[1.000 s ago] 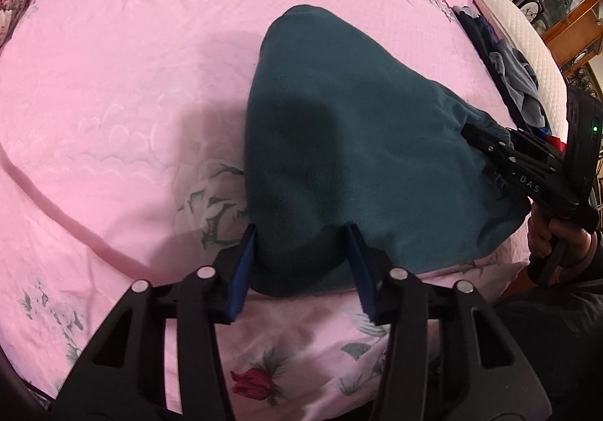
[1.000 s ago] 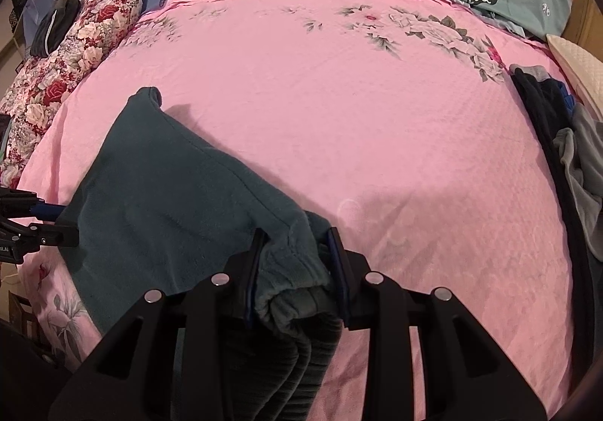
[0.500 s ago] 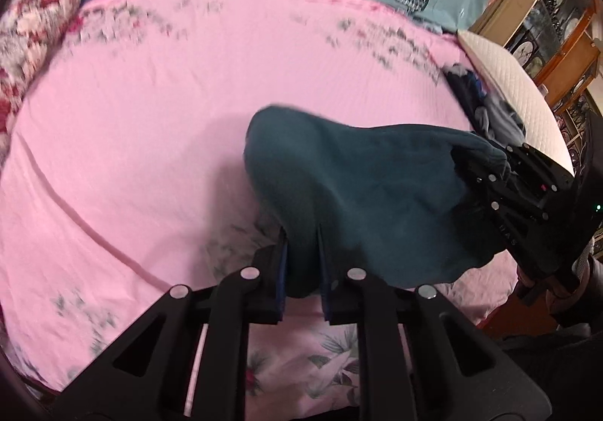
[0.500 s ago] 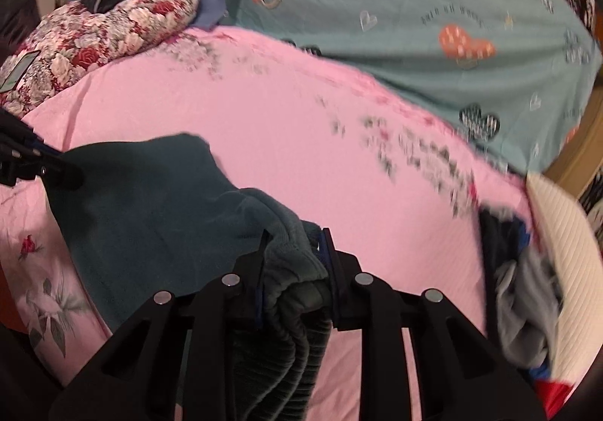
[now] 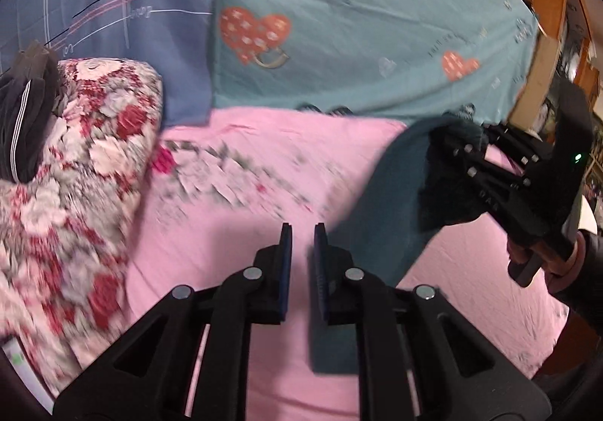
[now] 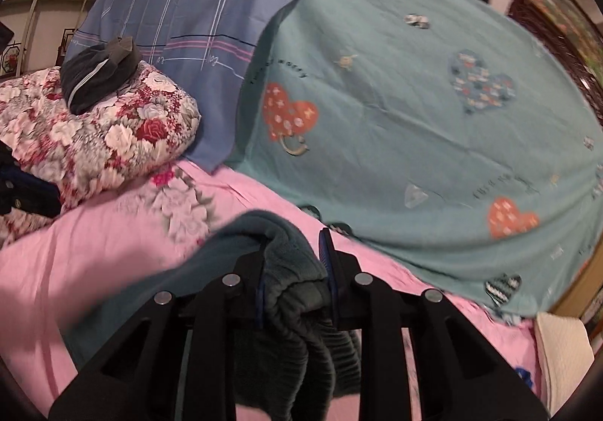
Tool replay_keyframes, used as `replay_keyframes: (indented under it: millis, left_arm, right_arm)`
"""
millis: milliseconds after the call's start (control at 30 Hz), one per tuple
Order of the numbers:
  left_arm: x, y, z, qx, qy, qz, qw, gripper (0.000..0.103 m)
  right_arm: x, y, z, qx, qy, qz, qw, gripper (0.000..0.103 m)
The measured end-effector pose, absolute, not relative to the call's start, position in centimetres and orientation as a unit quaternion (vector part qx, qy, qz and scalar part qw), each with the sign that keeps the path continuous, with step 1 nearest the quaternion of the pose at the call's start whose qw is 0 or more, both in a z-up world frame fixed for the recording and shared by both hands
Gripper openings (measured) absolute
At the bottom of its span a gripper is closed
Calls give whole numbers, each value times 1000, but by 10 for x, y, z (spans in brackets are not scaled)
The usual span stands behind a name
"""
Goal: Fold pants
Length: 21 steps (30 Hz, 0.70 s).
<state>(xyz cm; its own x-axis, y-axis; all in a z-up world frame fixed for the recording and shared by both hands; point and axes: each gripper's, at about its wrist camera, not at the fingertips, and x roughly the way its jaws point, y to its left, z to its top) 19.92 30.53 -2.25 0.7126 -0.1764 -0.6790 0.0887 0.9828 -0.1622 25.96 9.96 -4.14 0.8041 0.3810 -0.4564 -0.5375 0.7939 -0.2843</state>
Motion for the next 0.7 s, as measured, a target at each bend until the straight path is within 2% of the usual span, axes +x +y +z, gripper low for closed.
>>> replay_keyframes:
  millis: [133, 267, 400, 467, 533, 700]
  left_arm:
    - [247, 358, -40, -66, 400, -52, 913, 12]
    - [242, 370, -68, -98, 425, -87, 896, 15]
    - [223, 341, -104, -164, 468, -195, 846, 16]
    - [211, 309, -120, -200, 487, -276, 804, 22]
    - [203, 280, -134, -201, 501, -316, 780, 35]
    - [210, 233, -202, -166, 550, -254, 778, 37]
  right_arm:
    - [310, 141, -59, -191, 269, 276, 903, 24]
    - [311, 126, -63, -134, 348, 298, 879, 24]
    - [303, 101, -70, -61, 426, 309, 848, 24]
    - [301, 91, -70, -22, 449, 312, 837, 24]
    - [301, 88, -67, 10, 460, 317, 830, 24]
    - [294, 96, -52, 16, 456, 337, 823, 24]
